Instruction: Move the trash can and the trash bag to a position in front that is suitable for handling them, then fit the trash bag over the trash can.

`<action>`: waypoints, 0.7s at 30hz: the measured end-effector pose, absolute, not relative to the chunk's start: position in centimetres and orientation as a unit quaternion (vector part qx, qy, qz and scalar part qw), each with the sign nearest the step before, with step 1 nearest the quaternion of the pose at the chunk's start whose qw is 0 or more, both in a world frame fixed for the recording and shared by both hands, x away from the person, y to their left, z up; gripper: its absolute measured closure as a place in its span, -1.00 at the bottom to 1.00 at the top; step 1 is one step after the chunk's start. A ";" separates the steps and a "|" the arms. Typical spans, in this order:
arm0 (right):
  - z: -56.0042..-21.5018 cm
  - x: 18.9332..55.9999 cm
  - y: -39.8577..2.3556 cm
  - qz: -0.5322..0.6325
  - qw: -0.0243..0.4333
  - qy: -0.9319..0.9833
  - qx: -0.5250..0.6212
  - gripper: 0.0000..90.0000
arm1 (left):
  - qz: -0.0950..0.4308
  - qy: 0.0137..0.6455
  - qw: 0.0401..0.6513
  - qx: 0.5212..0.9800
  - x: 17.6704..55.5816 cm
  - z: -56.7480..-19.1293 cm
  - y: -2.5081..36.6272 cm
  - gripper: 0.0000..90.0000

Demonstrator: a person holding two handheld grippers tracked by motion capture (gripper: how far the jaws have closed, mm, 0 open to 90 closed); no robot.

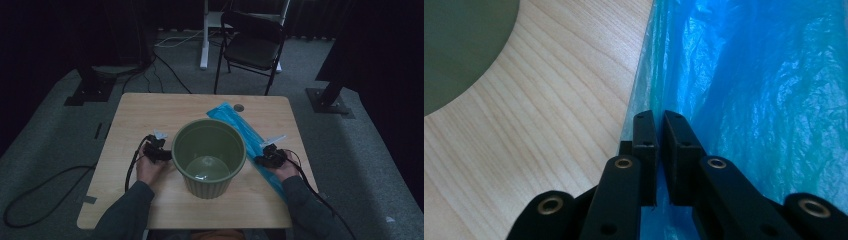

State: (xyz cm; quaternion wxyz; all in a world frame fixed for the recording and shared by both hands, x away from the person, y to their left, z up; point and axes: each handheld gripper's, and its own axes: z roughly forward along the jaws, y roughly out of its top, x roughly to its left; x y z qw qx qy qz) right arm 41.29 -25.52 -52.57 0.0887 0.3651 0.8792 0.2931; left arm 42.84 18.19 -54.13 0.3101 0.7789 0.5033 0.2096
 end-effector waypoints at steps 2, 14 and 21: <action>-52.6 41.2 -25.6 0.298 0.083 0.877 0.368 0.62 | 0.210 0.503 0.310 0.779 42.8 -54.1 18.2 -0.52; -50.4 42.3 -23.4 0.326 0.111 0.863 0.370 -0.05 | 0.211 0.501 0.313 0.779 42.9 -54.2 18.1 -0.52; -49.5 44.4 -22.0 0.338 0.128 0.852 0.379 -0.11 | 0.211 0.499 0.313 0.780 42.9 -54.2 18.1 -0.52</action>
